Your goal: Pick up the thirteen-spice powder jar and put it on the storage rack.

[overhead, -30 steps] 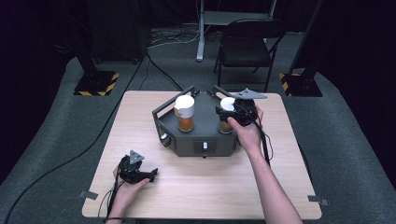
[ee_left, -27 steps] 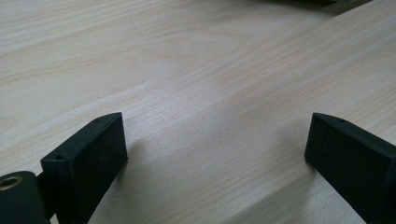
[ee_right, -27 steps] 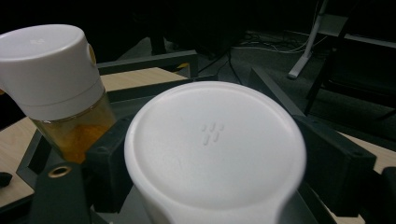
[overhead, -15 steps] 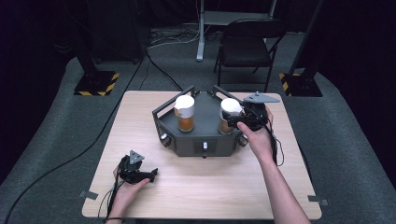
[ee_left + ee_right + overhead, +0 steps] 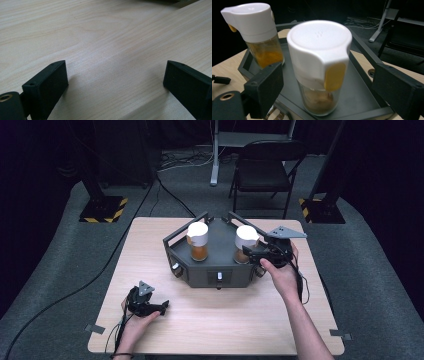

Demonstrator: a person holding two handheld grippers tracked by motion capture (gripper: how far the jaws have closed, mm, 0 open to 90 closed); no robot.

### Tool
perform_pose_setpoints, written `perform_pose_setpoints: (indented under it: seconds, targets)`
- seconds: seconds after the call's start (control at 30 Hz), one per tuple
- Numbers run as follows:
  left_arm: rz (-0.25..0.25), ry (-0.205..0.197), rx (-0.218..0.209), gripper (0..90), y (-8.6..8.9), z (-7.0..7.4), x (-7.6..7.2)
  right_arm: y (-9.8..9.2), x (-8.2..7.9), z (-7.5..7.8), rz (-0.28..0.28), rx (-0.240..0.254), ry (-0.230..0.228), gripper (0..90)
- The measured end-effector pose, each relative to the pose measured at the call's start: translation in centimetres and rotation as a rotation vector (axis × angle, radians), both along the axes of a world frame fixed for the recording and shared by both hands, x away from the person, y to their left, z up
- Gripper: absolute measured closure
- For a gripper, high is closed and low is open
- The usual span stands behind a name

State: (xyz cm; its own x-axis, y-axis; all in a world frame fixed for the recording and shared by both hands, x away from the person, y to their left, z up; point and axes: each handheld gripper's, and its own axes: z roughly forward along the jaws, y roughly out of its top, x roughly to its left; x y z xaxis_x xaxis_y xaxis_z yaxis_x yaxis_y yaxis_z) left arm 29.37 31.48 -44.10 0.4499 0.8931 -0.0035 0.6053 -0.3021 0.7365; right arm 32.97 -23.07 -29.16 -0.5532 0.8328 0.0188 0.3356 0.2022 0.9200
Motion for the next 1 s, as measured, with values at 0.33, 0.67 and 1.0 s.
perform_pose_setpoints:
  seconds: [0.33,0.67,1.0]
  targets:
    - [0.002,0.0,0.001,5.2,0.0,0.0,0.0,-2.1,-1.1,-1.9,-0.041,0.004,0.024,9.2]
    - [0.003,0.0,0.001,5.3,-0.1,0.0,0.0,-4.0,-2.6,-4.3,-0.081,-0.006,0.059,9.8]
    - [0.003,0.0,0.001,5.2,-0.1,0.0,0.0,-5.8,-4.4,-7.0,-0.134,-0.017,0.089,9.8]
